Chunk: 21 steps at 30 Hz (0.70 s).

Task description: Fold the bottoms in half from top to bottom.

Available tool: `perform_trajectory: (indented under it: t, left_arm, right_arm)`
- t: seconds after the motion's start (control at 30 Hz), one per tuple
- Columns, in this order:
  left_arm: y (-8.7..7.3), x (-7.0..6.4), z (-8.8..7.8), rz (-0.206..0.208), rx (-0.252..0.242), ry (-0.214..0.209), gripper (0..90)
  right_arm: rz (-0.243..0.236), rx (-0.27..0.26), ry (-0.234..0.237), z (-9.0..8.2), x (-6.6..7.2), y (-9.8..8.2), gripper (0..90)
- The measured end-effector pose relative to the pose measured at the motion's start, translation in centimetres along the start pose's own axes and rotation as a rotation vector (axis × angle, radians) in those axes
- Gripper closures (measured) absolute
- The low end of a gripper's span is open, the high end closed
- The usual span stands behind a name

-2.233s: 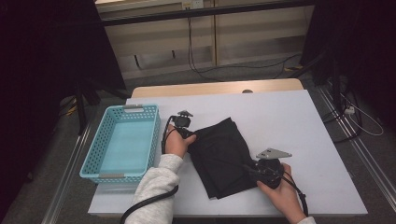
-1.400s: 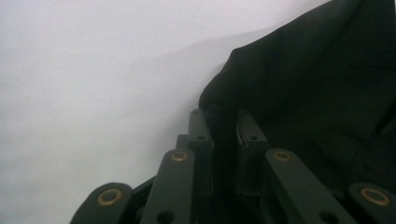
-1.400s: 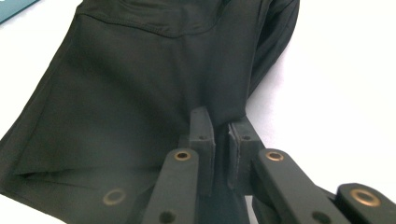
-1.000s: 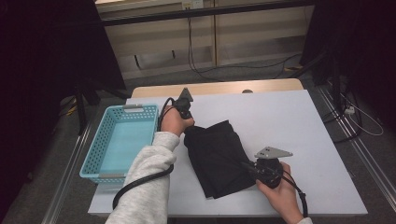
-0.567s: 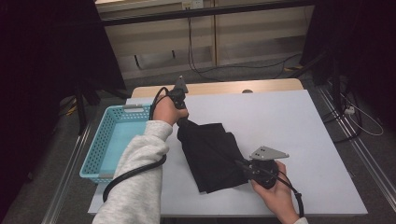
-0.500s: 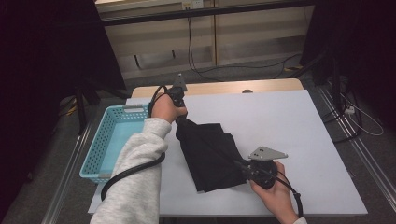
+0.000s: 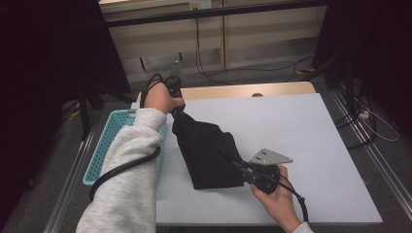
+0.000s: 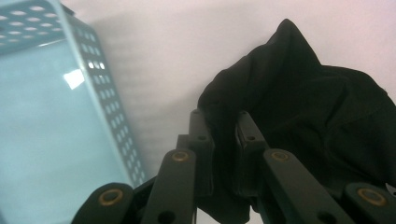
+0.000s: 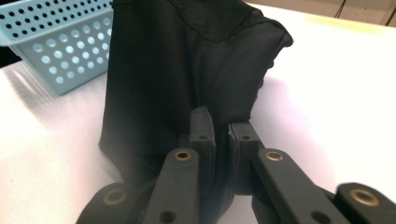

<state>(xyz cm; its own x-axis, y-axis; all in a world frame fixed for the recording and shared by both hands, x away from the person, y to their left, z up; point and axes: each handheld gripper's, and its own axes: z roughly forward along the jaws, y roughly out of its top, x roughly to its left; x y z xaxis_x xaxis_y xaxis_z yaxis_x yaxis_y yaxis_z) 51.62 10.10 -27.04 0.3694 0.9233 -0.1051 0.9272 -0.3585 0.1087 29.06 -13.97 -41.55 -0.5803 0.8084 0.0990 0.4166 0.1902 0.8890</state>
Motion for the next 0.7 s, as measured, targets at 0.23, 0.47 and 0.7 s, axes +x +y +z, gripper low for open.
perform_trajectory:
  t: [0.23, 0.47, 0.7]
  left_arm:
    - [0.0, 0.7, -1.7, -0.013, 0.009, 0.018, 80.7]
    - [0.1, 1.9, -3.6, -0.035, 0.003, 0.023, 80.6]
    - [0.1, 3.2, -5.4, -0.049, -0.022, 0.018, 80.6]
  right_arm:
    - [0.008, -0.035, 0.025, 0.5, 0.4, 1.0, 83.0]
    - [-0.01, -0.066, 0.049, 1.1, 1.6, 2.0, 83.0]
    - [-0.014, -0.094, 0.084, 1.8, 2.4, 3.3, 82.9]
